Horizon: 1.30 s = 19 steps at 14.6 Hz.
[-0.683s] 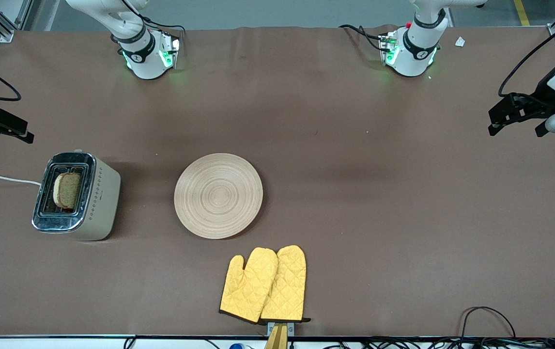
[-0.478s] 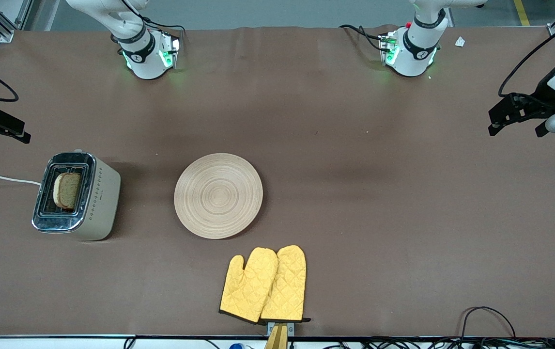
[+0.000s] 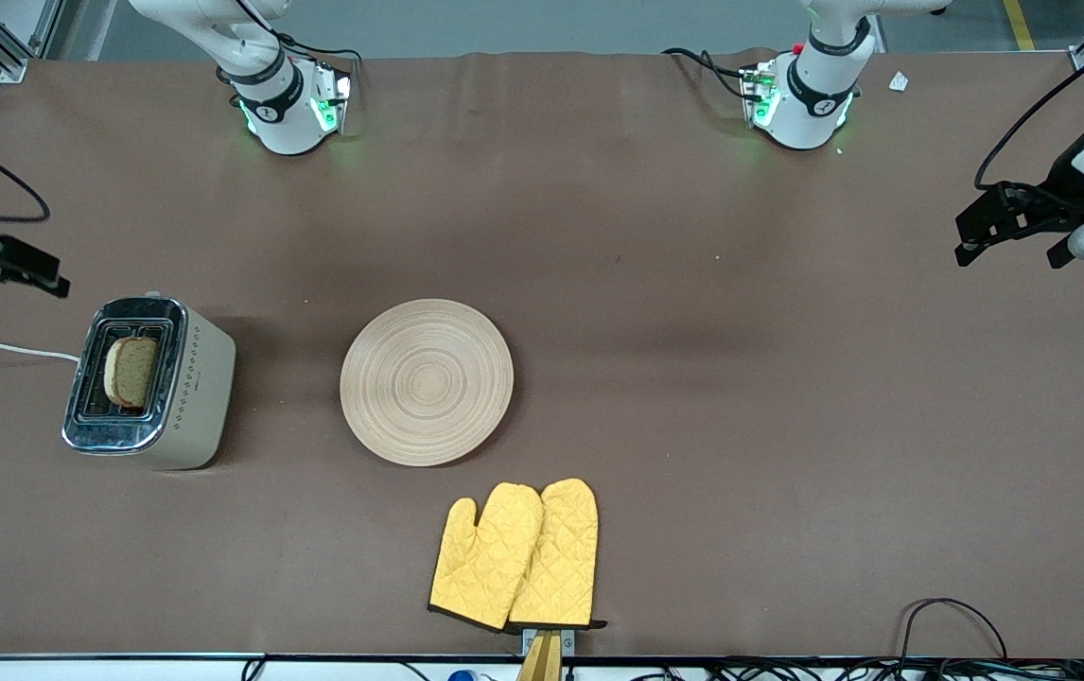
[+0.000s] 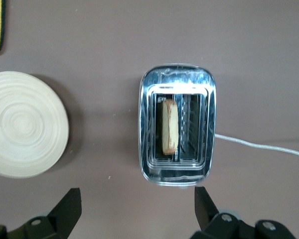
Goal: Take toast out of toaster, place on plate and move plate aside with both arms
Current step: 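Reach the right gripper down to the bread slice in the toaster, then grasp the bread slice with the right gripper and lift it out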
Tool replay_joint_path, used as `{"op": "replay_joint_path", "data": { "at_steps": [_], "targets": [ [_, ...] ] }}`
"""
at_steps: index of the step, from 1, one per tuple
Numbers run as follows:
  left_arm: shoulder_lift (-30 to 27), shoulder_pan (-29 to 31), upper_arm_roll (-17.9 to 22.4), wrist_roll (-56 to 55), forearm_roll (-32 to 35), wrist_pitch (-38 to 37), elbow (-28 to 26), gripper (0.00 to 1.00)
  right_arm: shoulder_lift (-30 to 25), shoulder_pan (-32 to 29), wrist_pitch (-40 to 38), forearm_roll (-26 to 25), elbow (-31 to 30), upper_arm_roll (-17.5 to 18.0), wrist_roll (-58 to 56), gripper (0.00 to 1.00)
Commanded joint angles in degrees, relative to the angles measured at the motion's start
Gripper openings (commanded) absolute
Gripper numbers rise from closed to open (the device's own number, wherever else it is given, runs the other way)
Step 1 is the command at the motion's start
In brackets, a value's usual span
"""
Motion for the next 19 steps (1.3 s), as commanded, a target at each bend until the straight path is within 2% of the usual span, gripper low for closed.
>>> {"op": "replay_joint_path", "data": {
  "at_steps": [1, 5, 8, 14, 15, 16, 17, 18, 19],
  "targets": [
    [0.74, -0.18, -0.02, -0.62, 1.02, -0.52, 1.36, 1.00, 5.13, -1.92, 6.66, -0.82, -3.11, 1.10, -0.57, 1.00],
    [0.74, -0.18, -0.02, -0.18, 1.11, -0.52, 1.45, 1.00, 8.91, -2.36, 8.00, -1.87, -5.13, 0.92, -0.58, 1.00],
    [0.74, -0.27, -0.02, -0.52, 1.11, -0.52, 1.45, 1.00, 9.01, -2.36, 9.76, -3.28, -9.17, 0.92, -0.58, 1.00],
    [0.74, -0.09, -0.02, -0.26, 1.11, -0.52, 1.45, 1.00, 10.41, -3.15, 10.11, -3.72, -9.97, 0.92, -0.58, 1.00],
    [0.74, -0.09, -0.02, -0.26, 1.11, -0.52, 1.45, 1.00, 10.85, -3.15, 10.11, -3.98, -9.89, 0.92, -0.58, 0.94],
    [0.74, -0.09, -0.02, -0.26, 1.02, -0.52, 1.45, 1.00, 11.03, -3.06, 10.03, -4.07, -9.89, 1.01, -0.58, 0.64],
    [0.74, -0.09, -0.02, -0.35, 1.02, -0.52, 1.45, 1.00, 11.29, -2.80, 10.03, -4.07, -9.97, 0.92, -0.49, 0.18],
    [0.74, -0.18, -0.02, -0.53, 1.02, -0.52, 1.36, 1.00, 11.90, -2.71, 10.11, -4.16, -9.89, 0.92, -0.40, 0.01],
    [0.74, -0.18, -0.02, -0.53, 1.02, -0.52, 1.36, 1.00, 12.26, -3.15, 10.11, -4.16, -9.71, 1.01, -0.49, 0.00]
  ]
}}
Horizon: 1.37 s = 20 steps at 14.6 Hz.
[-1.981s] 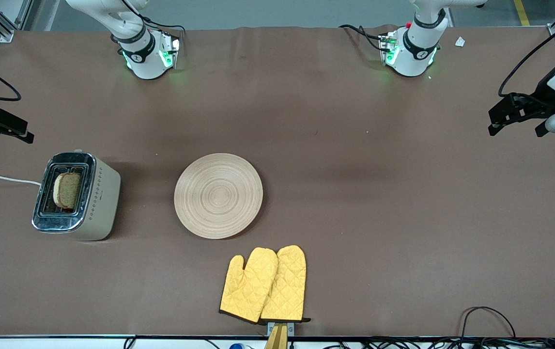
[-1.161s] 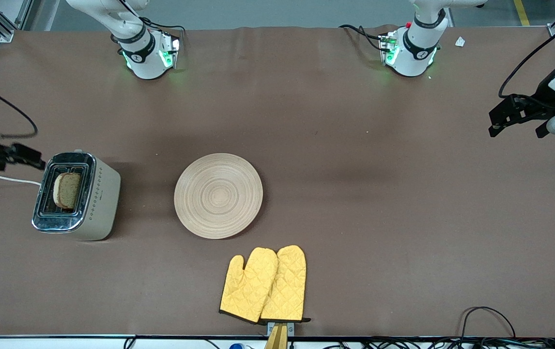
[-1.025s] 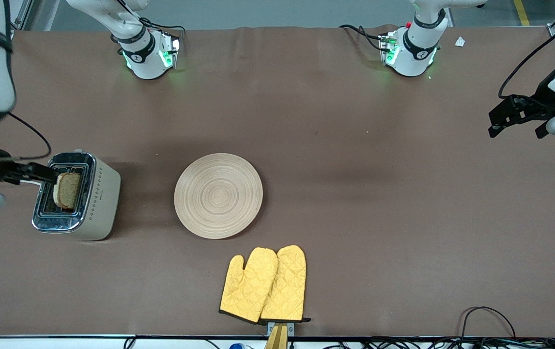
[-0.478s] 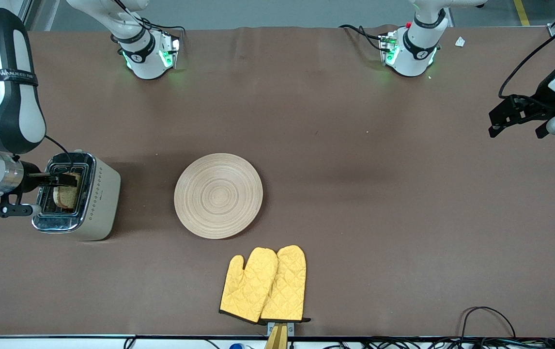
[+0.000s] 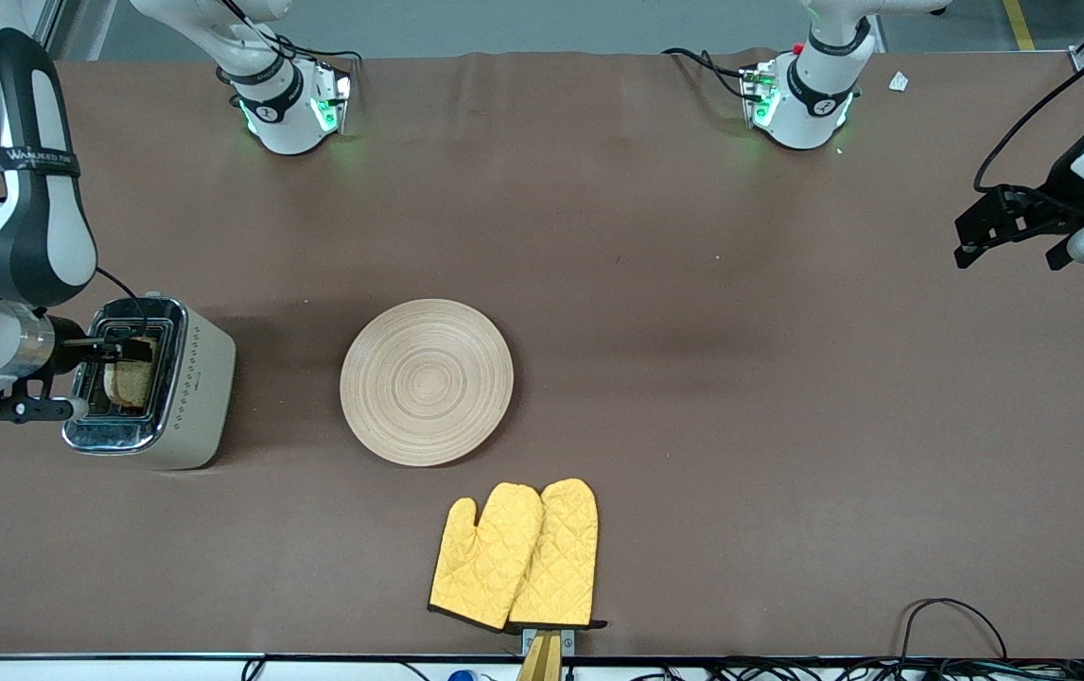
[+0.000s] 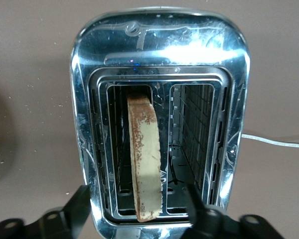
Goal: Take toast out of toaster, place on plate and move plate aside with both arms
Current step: 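Grasp the bread slice with the right gripper and lift it out, then carry the bread with the right gripper onto the wooden plate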
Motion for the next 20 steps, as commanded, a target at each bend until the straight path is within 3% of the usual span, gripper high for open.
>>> {"op": "replay_joint_path", "data": {
  "at_steps": [1, 3, 9, 12, 15, 20],
  "targets": [
    [0.58, -0.12, -0.02, -0.43, 1.01, -0.52, 1.29, 1.00, 0.70, -1.23, 1.11, -0.74, -0.43, 0.97, -0.46, 0.00],
    [0.58, -0.21, -0.02, -0.51, 1.10, -0.52, 1.37, 1.00, 0.70, -1.49, 1.38, -0.65, 0.09, 0.97, -0.55, 0.00],
    [0.58, -0.47, -0.02, -0.51, 1.10, -0.52, 1.55, 1.00, -1.40, -2.02, -9.59, 1.54, 15.64, 1.67, -3.63, 0.00],
    [0.58, -0.21, -0.02, -0.34, 0.92, -0.52, 1.55, 1.00, -2.82, 1.13, -11.80, 6.53, 17.24, 3.07, -2.49, 0.00],
    [1.10, -0.47, -0.11, 0.10, 1.01, -0.52, 0.94, 1.00, -0.98, 6.04, -11.91, 21.96, 13.83, 3.25, 8.83, 0.00],
    [2.86, -0.29, -0.11, 0.89, 0.92, -1.21, 1.11, 1.00, 0.08, 16.95, 8.82, 37.72, -4.27, 3.34, 10.08, 0.00]
  ]
}}
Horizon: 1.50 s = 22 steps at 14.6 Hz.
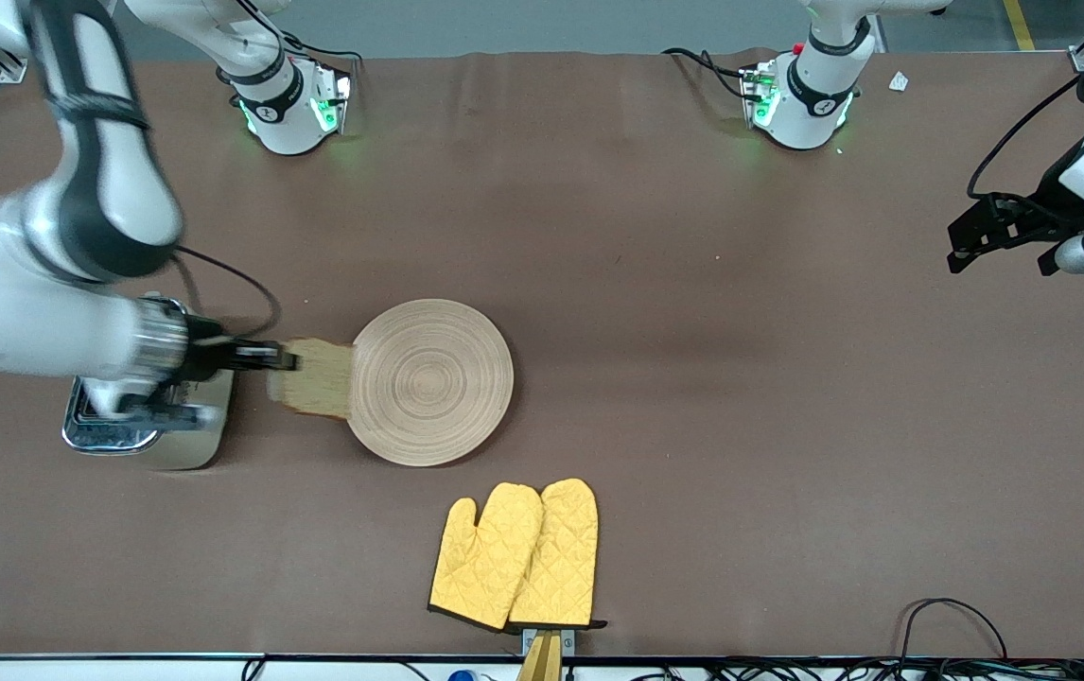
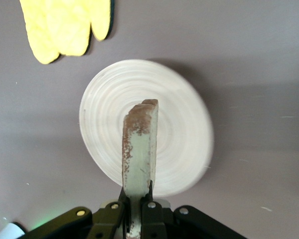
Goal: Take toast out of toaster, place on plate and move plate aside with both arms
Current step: 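Carry the bread with the right gripper onto the wooden plate, then release the bread with the right gripper while the left gripper reaches the plate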
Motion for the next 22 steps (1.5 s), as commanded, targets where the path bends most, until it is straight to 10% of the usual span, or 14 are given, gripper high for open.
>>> {"op": "replay_joint_path", "data": {
  "at_steps": [1, 6, 14, 15, 16, 17, 22],
  "targets": [
    [1.62, -0.07, -0.16, 0.75, 0.92, -1.40, 1.04, 1.00, -2.17, 4.60, 8.28, 8.94, -9.94, -0.40, 0.67, 0.00],
    [1.88, -0.07, -0.16, 0.66, 0.31, -1.84, 0.78, 1.00, -0.69, 13.49, 23.24, 13.11, -16.03, -0.40, -0.20, 0.00],
    [11.09, -0.86, -0.33, -0.57, -21.37, -2.90, -0.63, 1.00, -0.68, 5.77, 24.40, 11.97, -22.98, -1.01, -18.30, 0.12],
    [13.11, -1.21, -0.42, -0.57, -24.19, -2.46, -0.54, 1.00, -0.68, 5.06, 24.57, 11.88, -23.07, -1.10, -19.44, 0.26],
    [15.83, -2.00, -0.42, -0.48, -27.87, -1.50, -0.28, 1.00, -0.42, 3.75, 24.57, 11.87, -22.89, -1.10, -19.72, 0.86],
    [19.68, -3.40, -0.42, -0.48, -32.69, 0.86, -0.19, 1.00, -0.42, 1.91, 24.40, 11.87, -22.89, -1.01, -20.41, 1.00],
    [34.27, -11.22, -0.68, 0.57, -45.28, 11.50, 3.40, 1.00, -1.72, -2.85, 23.78, 4.63, -21.49, -1.71, -30.62, 1.00]
  ]
}}
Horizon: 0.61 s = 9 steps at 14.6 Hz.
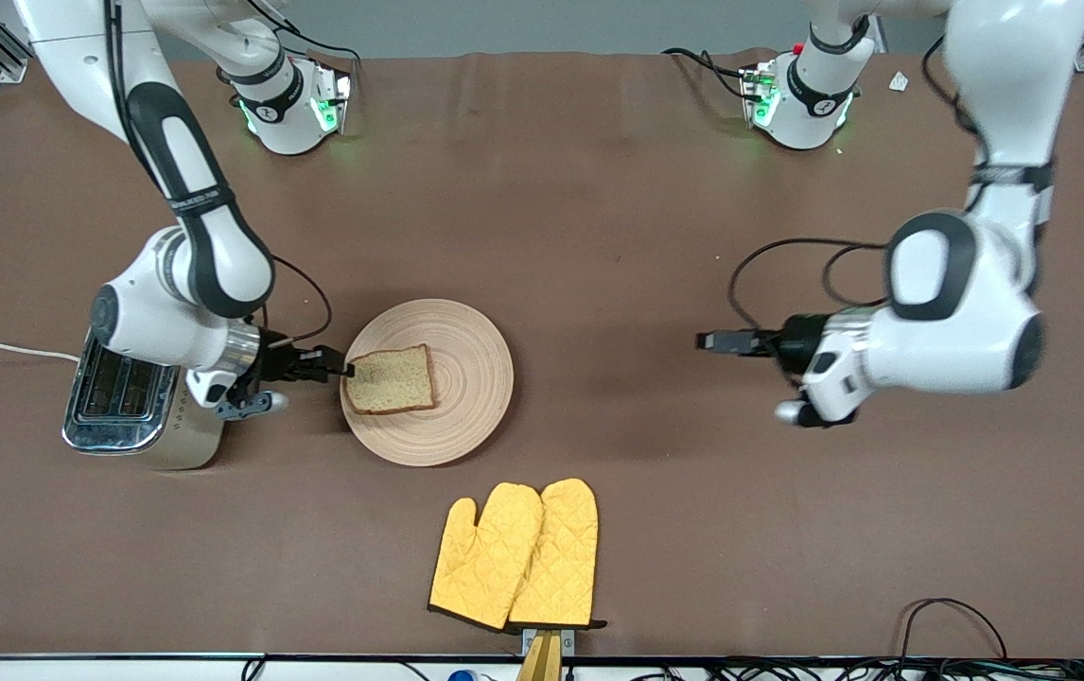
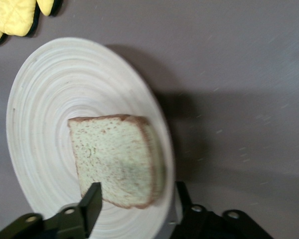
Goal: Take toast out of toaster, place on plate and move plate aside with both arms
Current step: 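Release the bread with the right gripper while the left gripper reaches the plate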
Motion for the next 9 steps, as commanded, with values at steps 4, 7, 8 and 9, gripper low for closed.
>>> {"op": "replay_joint_path", "data": {
  "at_steps": [4, 7, 8, 9],
  "targets": [
    [17.84, -13.51, -1.11, 3.42, -10.95, 16.23, 11.23, 1.00, -6.97, -3.29, -13.97, -11.67, 6.63, -4.03, 6.53, 1.00],
    [24.88, -20.12, -1.11, 7.54, -16.91, 25.13, 15.89, 1.00, -7.07, -3.38, -29.55, -24.29, 22.26, -7.12, 14.80, 1.00],
    [26.64, -21.36, -1.11, 9.91, -19.55, 26.72, 16.86, 1.00, -7.07, -3.47, -32.55, -29.30, 26.84, -7.04, 15.95, 1.00],
    [27.97, -22.24, -1.11, 12.28, -22.10, 27.96, 17.39, 1.00, -7.07, -3.99, -34.67, -32.66, 30.80, -7.04, 16.22, 1.00]
  ]
}}
